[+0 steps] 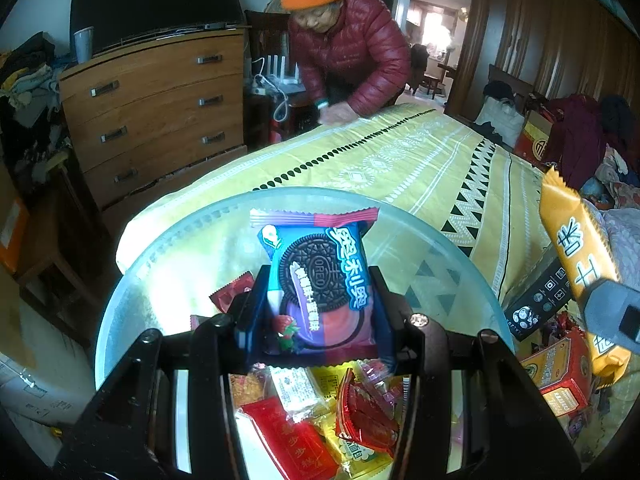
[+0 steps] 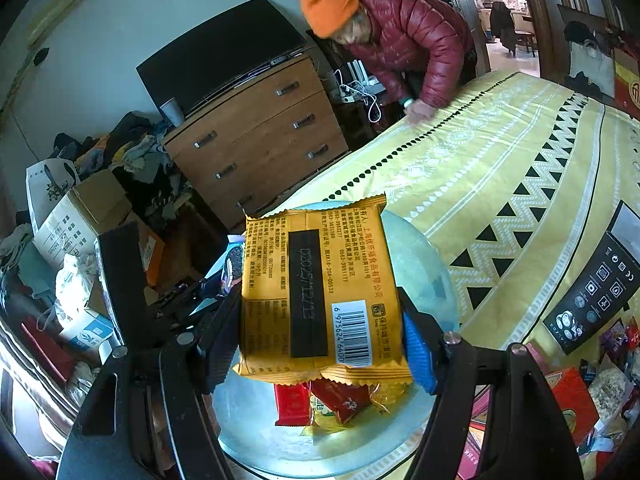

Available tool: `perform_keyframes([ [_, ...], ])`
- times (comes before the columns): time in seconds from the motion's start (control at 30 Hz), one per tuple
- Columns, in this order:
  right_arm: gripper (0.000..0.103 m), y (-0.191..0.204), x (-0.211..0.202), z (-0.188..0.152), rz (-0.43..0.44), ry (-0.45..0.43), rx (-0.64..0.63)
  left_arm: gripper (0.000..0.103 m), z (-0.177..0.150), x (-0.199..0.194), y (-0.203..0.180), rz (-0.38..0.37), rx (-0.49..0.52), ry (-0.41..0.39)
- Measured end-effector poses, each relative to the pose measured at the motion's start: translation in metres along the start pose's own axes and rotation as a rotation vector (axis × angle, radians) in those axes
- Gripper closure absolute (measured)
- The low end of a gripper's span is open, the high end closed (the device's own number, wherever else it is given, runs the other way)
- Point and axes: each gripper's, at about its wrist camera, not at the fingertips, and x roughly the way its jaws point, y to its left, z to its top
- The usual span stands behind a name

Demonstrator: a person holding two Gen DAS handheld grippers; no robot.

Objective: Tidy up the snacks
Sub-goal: 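Hold the blue Oreo pack and orange biscuit pack above the glass bowl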

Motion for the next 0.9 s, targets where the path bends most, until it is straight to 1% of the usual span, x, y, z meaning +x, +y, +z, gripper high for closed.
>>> perform_keyframes([
  [0.9,0.029,0.0008,0.0045,0.0004,0.001,0.012,0.013,0.057,-0.0018,0.0032,0.0036,-0.013,-0.022,0.008],
])
